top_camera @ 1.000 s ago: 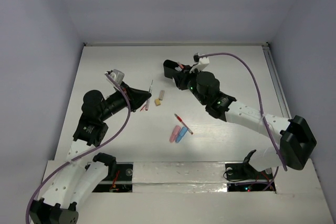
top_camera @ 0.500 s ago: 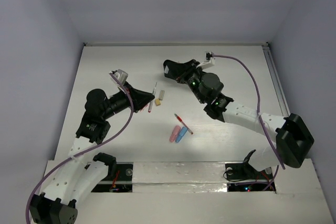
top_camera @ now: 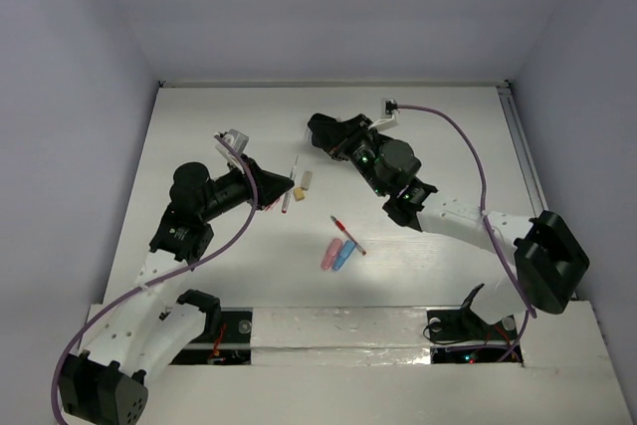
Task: Sort the stationery into containers
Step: Close the pen cap on the pen.
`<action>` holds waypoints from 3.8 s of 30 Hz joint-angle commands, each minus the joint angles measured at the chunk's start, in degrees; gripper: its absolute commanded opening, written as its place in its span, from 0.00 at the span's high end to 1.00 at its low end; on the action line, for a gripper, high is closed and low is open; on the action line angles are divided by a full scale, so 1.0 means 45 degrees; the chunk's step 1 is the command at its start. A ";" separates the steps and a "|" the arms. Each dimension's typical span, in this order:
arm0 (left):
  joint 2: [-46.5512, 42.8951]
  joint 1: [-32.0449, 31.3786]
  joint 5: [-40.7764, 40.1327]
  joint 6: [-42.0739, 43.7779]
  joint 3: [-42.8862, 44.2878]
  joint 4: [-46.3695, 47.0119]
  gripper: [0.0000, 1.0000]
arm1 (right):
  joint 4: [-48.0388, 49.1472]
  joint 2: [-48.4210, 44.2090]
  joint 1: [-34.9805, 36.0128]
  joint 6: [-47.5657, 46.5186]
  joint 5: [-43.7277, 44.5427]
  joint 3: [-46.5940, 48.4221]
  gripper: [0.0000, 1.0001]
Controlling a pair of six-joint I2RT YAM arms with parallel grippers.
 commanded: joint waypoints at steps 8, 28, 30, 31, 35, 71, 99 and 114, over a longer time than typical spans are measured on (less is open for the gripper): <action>-0.0023 -0.0049 -0.0334 0.0384 0.0358 0.0023 1.00 | 0.1100 0.0364 0.0454 0.0010 -0.0542 0.0331 1.00; 0.0035 -0.0049 -0.0568 0.0404 0.0378 -0.0075 1.00 | 0.1081 0.0716 0.0805 -0.0361 -0.0914 0.0547 1.00; 0.0036 -0.0049 -0.0607 0.0404 0.0378 -0.0095 1.00 | 0.1120 0.0677 0.0805 -0.0399 -0.0914 0.0527 1.00; 0.0016 -0.0049 -0.0607 0.0404 0.0397 -0.0114 1.00 | 0.1120 0.0677 0.0805 -0.0419 -0.0894 0.0527 1.00; -0.0062 -0.0049 -0.0705 0.0423 0.0397 -0.0114 1.00 | 0.1159 0.0619 0.0805 -0.0537 -0.0797 0.0449 1.00; -0.0452 0.0068 -0.1232 0.0384 0.0378 -0.0173 1.00 | 0.0963 0.0384 0.1157 -0.1220 -0.0621 0.0136 1.00; -0.0316 0.0185 -0.1136 0.0111 0.0339 0.0218 1.00 | 0.0241 0.0697 0.1391 -0.1436 -0.1460 0.0429 1.00; -0.0355 0.0185 -0.1231 0.0130 0.0319 0.0218 1.00 | 0.0299 0.0697 0.1391 -0.1239 -0.1754 0.0351 1.00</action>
